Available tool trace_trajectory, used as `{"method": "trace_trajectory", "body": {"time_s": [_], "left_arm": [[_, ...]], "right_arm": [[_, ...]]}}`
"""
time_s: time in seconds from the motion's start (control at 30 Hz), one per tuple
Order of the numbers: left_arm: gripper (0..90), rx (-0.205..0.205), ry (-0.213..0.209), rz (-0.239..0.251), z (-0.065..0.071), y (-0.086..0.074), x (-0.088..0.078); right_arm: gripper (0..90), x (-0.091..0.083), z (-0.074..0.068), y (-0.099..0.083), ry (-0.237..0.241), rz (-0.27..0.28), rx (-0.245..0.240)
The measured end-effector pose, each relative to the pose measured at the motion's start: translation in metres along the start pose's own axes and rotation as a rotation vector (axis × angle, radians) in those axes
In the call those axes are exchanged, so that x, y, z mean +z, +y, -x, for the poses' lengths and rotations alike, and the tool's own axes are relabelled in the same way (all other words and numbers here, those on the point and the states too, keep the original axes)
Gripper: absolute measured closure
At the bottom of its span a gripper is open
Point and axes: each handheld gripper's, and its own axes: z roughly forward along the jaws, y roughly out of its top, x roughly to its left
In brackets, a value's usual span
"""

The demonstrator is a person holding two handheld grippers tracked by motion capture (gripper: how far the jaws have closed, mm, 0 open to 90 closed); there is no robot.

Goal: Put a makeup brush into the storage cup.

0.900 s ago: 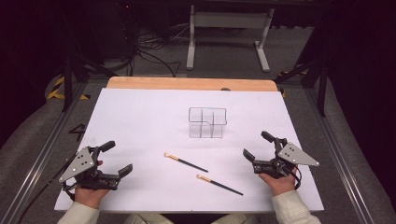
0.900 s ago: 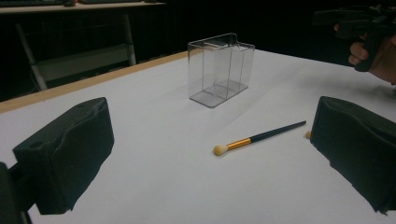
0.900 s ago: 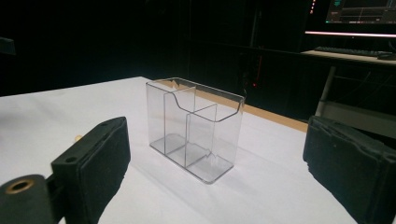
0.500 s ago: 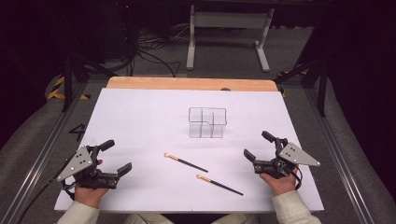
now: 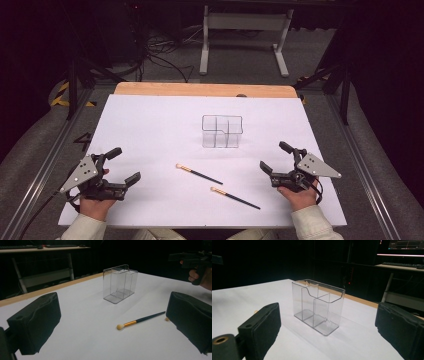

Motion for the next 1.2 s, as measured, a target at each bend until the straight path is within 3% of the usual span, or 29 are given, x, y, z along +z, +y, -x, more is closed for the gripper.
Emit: {"method": "trace_trajectory", "body": {"time_s": [0.3, 0.5, 0.87, 1.07, 1.2], "left_arm": [[0.4, -0.007, 0.011, -0.006, -0.002, -0.001, -0.002], [0.4, 0.000, 0.011, -0.015, -0.001, -0.002, -0.002], [0.4, -0.006, 0.012, -0.012, -0.002, -0.003, -0.002], [0.4, -0.003, 0.012, -0.014, -0.001, -0.003, -0.002], [0.4, -0.004, 0.010, -0.016, -0.002, -0.003, -0.002]], "right_arm": [[6.8, 0.002, 0.000, 0.016, 0.015, 0.018, 0.017], [6.9, 0.005, 0.001, 0.031, 0.024, 0.001, 0.002], [6.3, 0.022, -0.004, 0.054, 0.067, 0.017, 0.003], [6.7, 0.031, -0.008, 0.062, 0.089, -0.027, 0.001], [7.6, 0.045, -0.016, 0.068, 0.116, -0.110, -0.010]]}}
